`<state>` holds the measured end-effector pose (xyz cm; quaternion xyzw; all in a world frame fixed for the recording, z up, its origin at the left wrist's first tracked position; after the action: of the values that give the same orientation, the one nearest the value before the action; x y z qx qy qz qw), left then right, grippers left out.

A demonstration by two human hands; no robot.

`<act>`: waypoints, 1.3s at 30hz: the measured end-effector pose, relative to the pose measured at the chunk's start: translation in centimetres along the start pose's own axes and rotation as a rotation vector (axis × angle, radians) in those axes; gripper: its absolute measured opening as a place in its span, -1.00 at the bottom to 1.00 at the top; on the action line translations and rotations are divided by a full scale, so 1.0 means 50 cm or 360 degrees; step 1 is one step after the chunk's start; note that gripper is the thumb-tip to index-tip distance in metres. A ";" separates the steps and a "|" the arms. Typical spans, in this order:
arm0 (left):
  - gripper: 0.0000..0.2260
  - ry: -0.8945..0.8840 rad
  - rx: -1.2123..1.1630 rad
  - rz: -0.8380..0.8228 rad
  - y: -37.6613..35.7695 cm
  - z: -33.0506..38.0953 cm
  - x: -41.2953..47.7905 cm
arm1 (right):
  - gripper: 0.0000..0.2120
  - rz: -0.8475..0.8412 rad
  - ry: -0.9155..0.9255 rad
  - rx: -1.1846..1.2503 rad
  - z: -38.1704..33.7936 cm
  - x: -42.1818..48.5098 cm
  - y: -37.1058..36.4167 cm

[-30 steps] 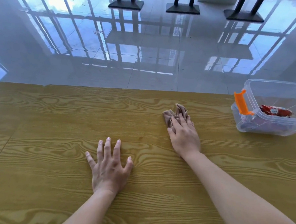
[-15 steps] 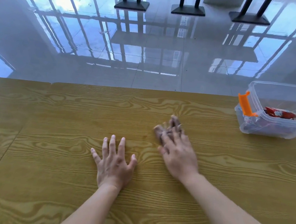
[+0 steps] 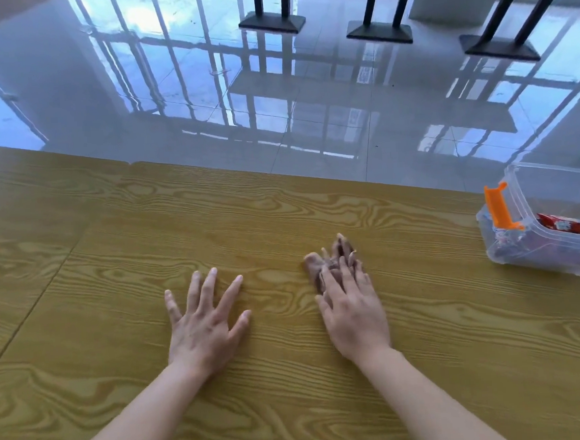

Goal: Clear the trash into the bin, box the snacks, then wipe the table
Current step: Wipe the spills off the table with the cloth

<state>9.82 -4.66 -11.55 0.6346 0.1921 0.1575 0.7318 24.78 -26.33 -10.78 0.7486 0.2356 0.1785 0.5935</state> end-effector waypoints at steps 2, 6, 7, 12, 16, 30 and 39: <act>-0.42 0.0053 0.0016 -0.0009 -0.007 -0.020 -0.015 | -0.47 -0.0065 0.0345 -0.0018 0.002 -0.058 -0.010; -0.42 0.0046 0.0001 0.0034 -0.010 -0.017 -0.014 | -0.48 -0.0017 0.0205 -0.0096 0.080 -0.010 0.013; -0.42 0.0043 0.0003 0.0047 -0.010 -0.017 -0.013 | -0.47 -0.0006 -0.0030 -0.0072 0.080 0.030 0.022; -0.41 0.0041 -0.0045 0.0084 -0.002 -0.015 -0.015 | -0.44 -0.0051 -0.0133 0.0031 -0.076 0.116 0.006; -0.41 0.0034 -0.0060 0.0100 0.001 -0.017 -0.015 | -0.47 -0.0134 0.0565 -0.0013 -0.083 -0.024 -0.025; -0.41 0.0033 -0.0065 0.0127 -0.008 -0.021 -0.013 | -0.49 -0.0068 0.0376 -0.0037 0.006 -0.033 -0.004; -0.41 0.0021 0.0007 0.0113 -0.014 -0.012 -0.012 | -0.44 0.0042 -0.0445 -0.0030 0.003 0.047 0.020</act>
<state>9.00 -4.54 -12.28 0.6416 0.1745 0.1871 0.7231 26.96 -25.29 -9.89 0.7636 0.1390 0.0824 0.6251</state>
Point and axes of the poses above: each hand's wrist, its own x-axis towards the middle knuckle, its own y-axis out of the back of the hand, z = x × y, the point moved 2 cm from there along x, towards the middle knuckle, and after that the axes turned 3 degrees about -y, right-handed, at the moved point
